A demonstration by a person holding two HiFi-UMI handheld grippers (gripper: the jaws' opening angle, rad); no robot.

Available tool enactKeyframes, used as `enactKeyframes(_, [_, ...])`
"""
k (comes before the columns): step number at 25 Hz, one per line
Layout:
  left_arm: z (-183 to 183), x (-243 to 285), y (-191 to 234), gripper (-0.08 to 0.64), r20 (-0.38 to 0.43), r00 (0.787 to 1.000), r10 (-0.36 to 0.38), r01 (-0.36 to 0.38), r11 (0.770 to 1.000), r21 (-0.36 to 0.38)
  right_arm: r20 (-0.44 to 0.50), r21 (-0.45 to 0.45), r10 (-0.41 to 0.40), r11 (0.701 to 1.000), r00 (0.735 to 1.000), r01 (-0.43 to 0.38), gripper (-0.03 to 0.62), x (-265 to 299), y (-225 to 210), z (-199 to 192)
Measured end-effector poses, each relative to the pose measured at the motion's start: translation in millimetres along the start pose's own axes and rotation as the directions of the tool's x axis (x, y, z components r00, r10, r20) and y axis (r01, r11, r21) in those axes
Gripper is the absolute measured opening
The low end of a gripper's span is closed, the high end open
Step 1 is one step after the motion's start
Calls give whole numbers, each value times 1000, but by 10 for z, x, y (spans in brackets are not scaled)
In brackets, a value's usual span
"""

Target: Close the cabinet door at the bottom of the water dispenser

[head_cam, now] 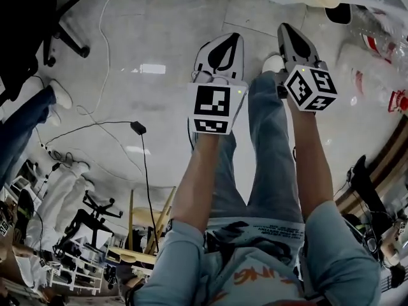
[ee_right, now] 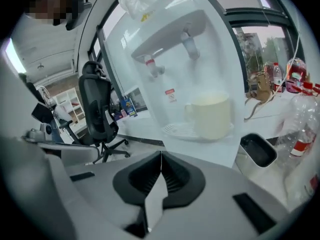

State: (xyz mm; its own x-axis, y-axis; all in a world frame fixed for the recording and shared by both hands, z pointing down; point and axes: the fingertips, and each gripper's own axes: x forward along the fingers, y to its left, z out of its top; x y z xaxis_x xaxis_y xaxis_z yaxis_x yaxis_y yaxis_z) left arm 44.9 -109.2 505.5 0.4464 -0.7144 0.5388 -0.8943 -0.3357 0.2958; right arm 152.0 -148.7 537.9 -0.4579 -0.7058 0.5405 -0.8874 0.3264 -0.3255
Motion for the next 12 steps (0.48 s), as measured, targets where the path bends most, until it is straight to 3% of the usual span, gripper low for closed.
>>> enactKeyframes(5, [177,-351,153,11,25,1000,-14,13,999,38,98,-5,-3,1000,995,4,29,-190,463,327])
enactKeyframes(10, [618,-698,203,11,114,992,-55,45,995,91,201,-3,-46,999,979,48,29,-439,872,742])
enactKeyframes(12, [811,-897,247,11,142,988,-59,48,996,80,219,-25,-47,998,975,54,28,-574,1092,921])
